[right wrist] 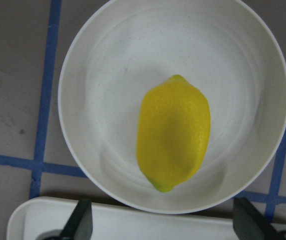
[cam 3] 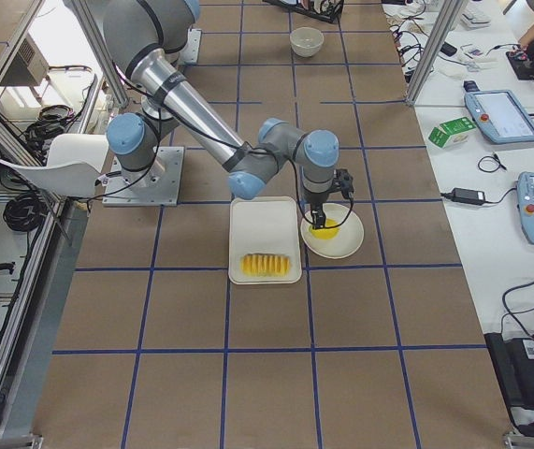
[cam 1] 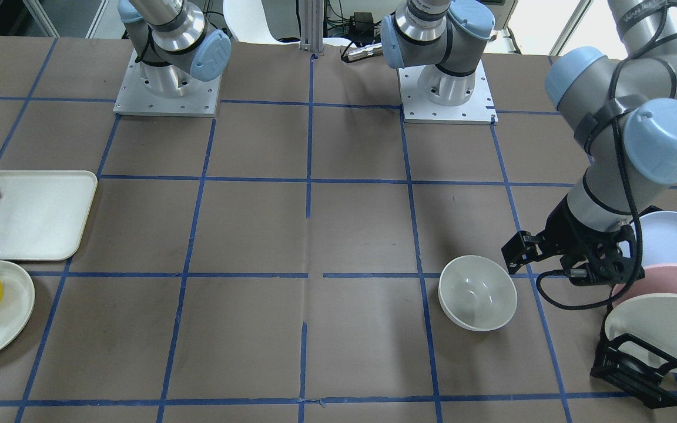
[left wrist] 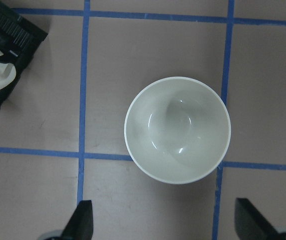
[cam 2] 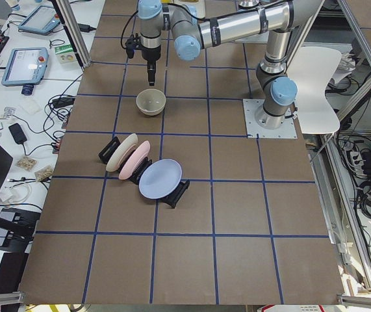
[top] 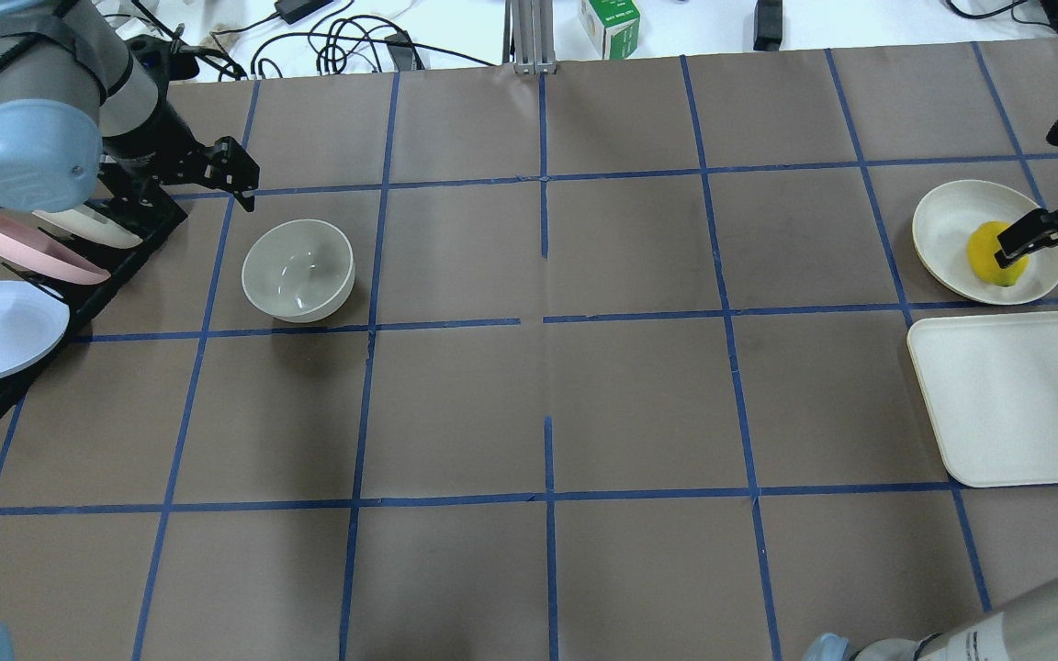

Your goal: Place bowl and put lemon in it

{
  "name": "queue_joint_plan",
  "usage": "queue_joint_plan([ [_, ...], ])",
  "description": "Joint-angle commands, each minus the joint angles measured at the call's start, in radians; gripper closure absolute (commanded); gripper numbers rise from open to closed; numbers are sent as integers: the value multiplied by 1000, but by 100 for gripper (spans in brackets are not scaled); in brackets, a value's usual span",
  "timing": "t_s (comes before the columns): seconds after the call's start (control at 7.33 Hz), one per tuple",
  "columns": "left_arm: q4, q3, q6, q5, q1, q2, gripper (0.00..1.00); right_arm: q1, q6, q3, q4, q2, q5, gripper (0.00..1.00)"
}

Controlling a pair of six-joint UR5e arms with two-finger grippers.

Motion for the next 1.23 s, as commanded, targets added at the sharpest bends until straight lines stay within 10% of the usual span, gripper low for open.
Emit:
queue_joint_plan([
  [0.0,48,-3,18,-2,11,-90,0,-8,-7,-4,-65,63,14,0],
  [0.41,83,-5,62,-5,13,-184,0,-6,-7,-22,-100,115,51,5],
  [0.55,83,-5,89,-5,13,-207,2,-6,-9,-27,-103,120,51,17],
  [0.68,83,-3,102,-5,13,-227,3,-8,-10,-27,-103,123,51,55],
  [0.95,83,-2,102,-8,13,-245,45,-6,-10,-28,-100,115,49,86],
  [1.09,83,0,102,-8,13,-248,92,-8,-9,-31,-88,106,46,93],
])
